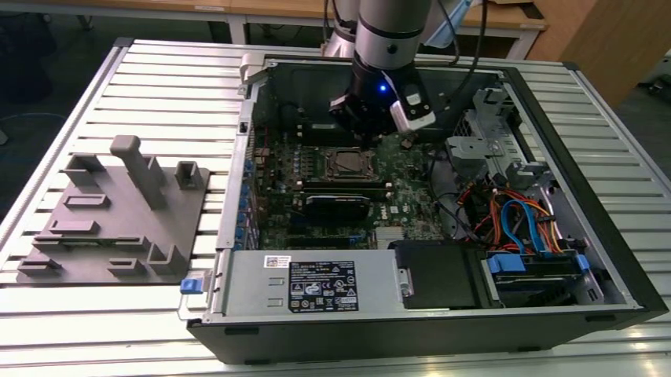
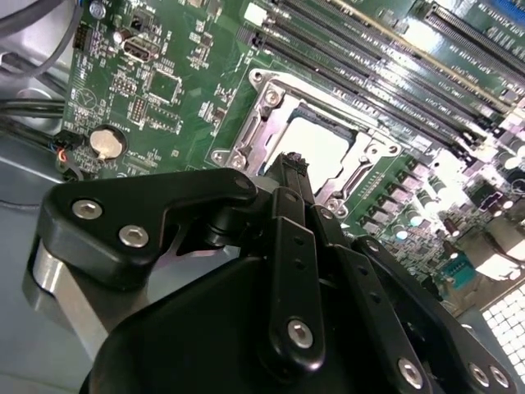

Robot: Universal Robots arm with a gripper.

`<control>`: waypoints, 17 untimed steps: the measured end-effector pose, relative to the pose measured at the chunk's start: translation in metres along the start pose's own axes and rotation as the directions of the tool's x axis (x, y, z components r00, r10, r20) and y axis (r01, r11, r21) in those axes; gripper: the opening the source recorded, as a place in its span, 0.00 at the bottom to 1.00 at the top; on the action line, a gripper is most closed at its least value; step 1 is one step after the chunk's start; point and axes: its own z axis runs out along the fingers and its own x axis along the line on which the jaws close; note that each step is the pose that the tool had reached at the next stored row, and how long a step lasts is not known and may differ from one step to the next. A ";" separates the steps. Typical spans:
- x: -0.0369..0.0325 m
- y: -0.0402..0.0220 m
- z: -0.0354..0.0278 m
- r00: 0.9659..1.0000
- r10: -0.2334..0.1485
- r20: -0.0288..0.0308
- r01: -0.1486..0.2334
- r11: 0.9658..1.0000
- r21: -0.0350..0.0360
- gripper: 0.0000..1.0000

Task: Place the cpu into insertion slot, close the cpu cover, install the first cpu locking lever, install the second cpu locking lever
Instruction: 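Install the second cpu locking lever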

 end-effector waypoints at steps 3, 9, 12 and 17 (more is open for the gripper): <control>-0.0002 -0.0026 -0.0001 1.000 0.000 0.000 0.000 1.000 0.000 0.10; -0.0003 -0.0055 -0.0003 1.000 0.000 0.000 0.000 1.000 0.001 0.10; -0.0003 -0.0058 -0.0003 1.000 0.000 0.000 0.000 1.000 0.001 0.10; -0.0004 -0.0072 -0.0005 1.000 0.000 0.000 0.000 1.000 0.001 0.10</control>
